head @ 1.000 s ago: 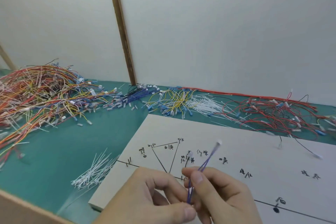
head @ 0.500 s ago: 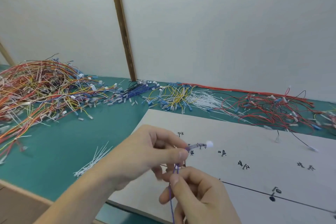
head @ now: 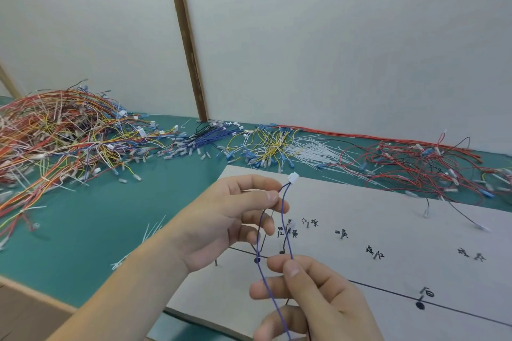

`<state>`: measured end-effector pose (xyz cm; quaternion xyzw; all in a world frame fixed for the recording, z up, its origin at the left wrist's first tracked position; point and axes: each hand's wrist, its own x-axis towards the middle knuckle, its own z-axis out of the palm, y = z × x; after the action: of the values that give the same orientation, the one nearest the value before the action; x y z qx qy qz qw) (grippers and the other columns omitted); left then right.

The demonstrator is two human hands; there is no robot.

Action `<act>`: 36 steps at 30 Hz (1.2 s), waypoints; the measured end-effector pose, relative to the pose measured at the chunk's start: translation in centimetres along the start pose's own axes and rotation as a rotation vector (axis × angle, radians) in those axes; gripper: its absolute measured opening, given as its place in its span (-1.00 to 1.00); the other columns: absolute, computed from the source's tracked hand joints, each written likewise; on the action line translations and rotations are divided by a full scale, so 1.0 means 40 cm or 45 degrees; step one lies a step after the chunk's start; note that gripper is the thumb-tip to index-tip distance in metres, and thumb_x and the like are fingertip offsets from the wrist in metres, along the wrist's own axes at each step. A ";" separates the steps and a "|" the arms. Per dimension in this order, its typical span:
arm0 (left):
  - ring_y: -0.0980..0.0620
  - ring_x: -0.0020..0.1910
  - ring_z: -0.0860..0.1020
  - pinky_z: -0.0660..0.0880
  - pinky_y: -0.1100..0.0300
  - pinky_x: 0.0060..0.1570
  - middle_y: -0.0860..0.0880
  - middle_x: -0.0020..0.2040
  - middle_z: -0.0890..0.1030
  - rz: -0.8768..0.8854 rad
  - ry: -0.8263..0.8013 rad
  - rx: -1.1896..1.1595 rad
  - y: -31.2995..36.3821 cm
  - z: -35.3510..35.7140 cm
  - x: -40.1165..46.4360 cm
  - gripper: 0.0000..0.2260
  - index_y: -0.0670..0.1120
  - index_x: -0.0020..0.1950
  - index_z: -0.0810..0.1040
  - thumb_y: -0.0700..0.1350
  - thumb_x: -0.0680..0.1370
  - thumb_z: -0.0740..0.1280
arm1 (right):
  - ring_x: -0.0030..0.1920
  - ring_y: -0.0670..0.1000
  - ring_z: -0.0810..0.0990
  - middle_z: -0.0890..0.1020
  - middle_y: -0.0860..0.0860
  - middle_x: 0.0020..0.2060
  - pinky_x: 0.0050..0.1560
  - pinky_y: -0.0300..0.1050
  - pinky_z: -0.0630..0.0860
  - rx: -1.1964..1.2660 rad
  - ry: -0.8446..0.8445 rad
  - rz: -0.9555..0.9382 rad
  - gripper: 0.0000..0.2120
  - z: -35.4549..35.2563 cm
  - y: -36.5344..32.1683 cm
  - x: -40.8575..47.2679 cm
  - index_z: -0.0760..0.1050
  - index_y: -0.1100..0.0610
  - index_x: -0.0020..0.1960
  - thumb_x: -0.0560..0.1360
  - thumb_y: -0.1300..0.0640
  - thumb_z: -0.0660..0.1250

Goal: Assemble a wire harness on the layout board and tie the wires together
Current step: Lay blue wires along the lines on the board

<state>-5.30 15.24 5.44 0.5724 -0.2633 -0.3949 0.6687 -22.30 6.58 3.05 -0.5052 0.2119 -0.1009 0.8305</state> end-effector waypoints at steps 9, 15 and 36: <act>0.06 -0.45 0.48 0.25 0.33 -0.56 0.02 -0.19 0.61 0.193 -0.036 0.271 0.016 0.021 0.008 -0.78 -0.01 0.11 0.72 -0.01 0.49 0.52 | -0.60 -0.02 0.27 0.58 0.19 -0.48 -0.54 -0.28 0.25 -0.044 -0.004 0.021 -0.71 -0.020 0.032 0.011 0.76 0.12 -0.21 0.59 0.24 0.33; 0.04 -0.53 0.45 0.27 0.33 -0.51 0.05 -0.19 0.56 0.401 0.078 0.586 0.033 0.030 0.037 -0.79 0.05 0.09 0.73 0.01 0.47 0.55 | -0.67 -0.05 0.29 0.67 0.23 -0.45 -0.57 -0.34 0.28 -0.208 0.225 -0.172 -0.70 -0.017 0.044 0.008 0.73 -0.03 -0.24 0.54 0.30 0.41; 0.01 -0.43 0.64 0.54 0.26 -0.49 -0.17 -0.29 0.72 -0.144 0.274 0.645 -0.049 -0.098 0.297 -0.90 -0.18 -0.18 0.71 -0.31 0.42 0.59 | -0.50 0.06 0.36 0.55 0.13 -0.50 -0.52 -0.26 0.30 -0.183 0.148 -0.029 -0.77 -0.006 0.070 0.079 0.64 0.23 -0.04 0.65 0.36 0.23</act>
<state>3.93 7.50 1.51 0.7738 -0.2489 -0.2900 0.5052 -19.75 6.49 -0.31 -0.5590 0.2607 -0.1239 0.7773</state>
